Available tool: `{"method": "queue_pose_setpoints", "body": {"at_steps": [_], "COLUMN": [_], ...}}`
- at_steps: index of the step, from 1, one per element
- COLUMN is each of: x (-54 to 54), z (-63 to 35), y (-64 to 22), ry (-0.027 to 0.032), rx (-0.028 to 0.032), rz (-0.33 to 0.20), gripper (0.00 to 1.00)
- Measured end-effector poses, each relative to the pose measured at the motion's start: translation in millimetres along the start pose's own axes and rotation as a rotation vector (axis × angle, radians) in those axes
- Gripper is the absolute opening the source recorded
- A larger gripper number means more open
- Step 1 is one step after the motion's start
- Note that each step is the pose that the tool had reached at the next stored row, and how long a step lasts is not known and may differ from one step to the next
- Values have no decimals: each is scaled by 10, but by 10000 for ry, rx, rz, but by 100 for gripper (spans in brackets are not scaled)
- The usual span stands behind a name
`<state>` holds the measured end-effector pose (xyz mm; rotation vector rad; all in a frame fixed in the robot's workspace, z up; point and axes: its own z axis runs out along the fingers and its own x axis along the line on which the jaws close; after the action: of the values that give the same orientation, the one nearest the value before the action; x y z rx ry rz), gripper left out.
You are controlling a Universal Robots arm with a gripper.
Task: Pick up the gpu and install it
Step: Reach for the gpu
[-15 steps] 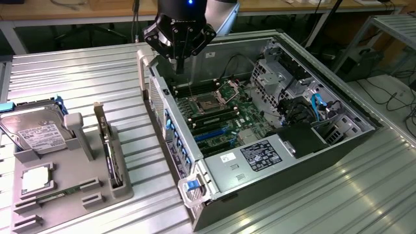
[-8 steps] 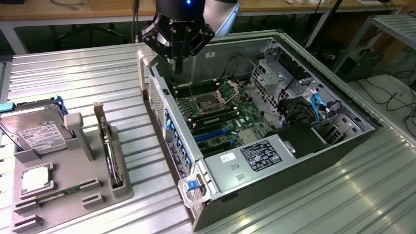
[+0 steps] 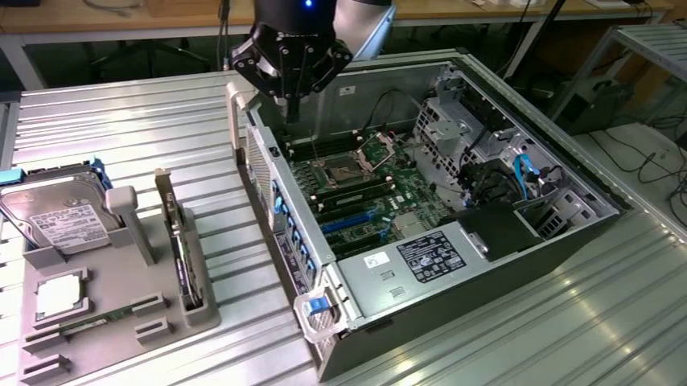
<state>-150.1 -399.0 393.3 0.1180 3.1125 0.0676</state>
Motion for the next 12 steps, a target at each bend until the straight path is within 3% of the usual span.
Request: {"method": "queue_pose_setpoints", "body": {"at_steps": [12], "x": [40], "z": [-1], "y": [-3], "ry": [0], "rx": [0], "rz": [0], "gripper": [11]}}
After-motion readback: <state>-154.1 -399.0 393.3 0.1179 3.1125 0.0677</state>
